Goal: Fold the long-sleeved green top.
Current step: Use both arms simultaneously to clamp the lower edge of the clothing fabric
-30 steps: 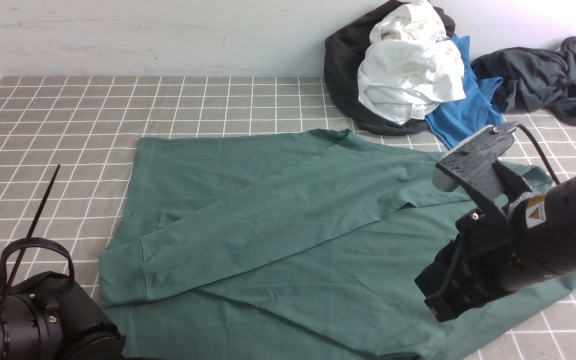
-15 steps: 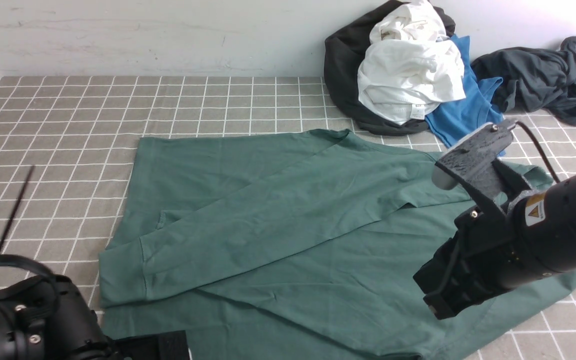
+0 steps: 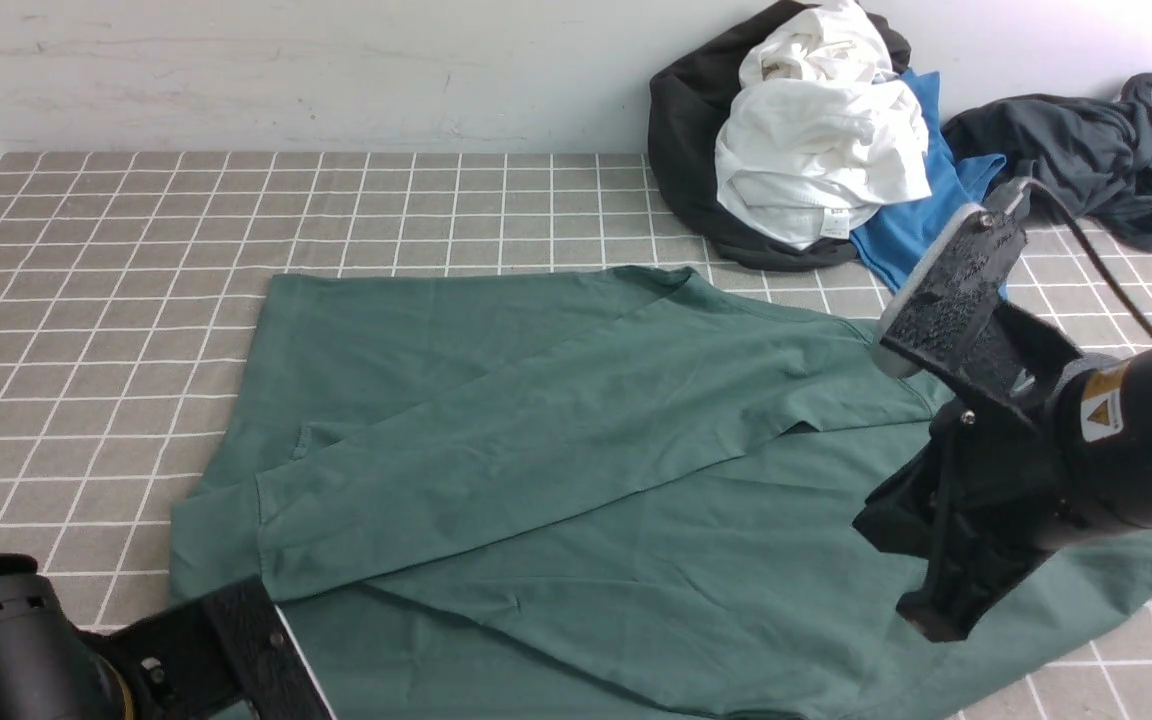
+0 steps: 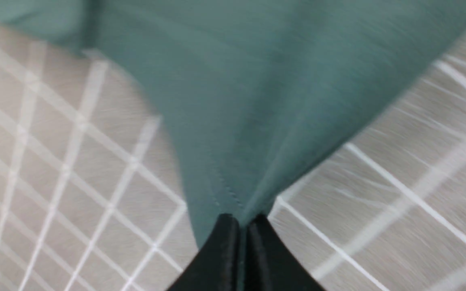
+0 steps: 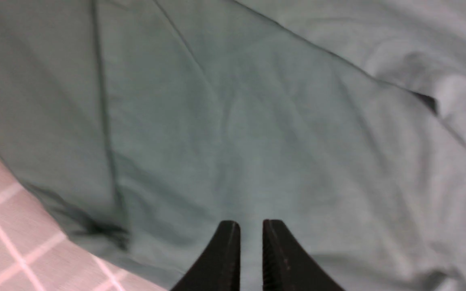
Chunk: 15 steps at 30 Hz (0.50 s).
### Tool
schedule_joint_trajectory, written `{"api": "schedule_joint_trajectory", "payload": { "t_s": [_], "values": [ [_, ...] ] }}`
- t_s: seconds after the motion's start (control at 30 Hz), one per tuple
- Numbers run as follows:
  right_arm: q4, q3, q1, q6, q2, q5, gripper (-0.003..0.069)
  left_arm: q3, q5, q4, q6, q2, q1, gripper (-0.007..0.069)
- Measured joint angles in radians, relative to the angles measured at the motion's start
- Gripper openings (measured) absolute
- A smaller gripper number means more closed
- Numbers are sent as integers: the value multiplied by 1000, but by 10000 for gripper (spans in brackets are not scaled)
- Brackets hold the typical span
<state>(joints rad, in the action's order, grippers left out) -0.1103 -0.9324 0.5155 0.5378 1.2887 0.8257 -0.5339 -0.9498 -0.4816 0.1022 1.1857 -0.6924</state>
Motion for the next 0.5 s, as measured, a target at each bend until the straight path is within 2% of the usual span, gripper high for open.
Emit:
{"api": "schedule_joint_trajectory", "payload": {
  "t_s": [0.03,0.1,0.33,0.43,0.5],
  "values": [
    [8,0,0,0,0,4,112,0,2,-4,10,0,0,-4],
    [128,7,0,0,29,37,203,0,18,-44,110,-1,0,0],
    [460,157,0,-45,208,40,500,0,33,-16,145,-1,0,14],
    [553,191,0,-98,265,25,533,0,36,9,136,-1,0,15],
    [663,210,-7,-193,314,-3,538,0,36,24,127,-1,0,16]
  ]
}}
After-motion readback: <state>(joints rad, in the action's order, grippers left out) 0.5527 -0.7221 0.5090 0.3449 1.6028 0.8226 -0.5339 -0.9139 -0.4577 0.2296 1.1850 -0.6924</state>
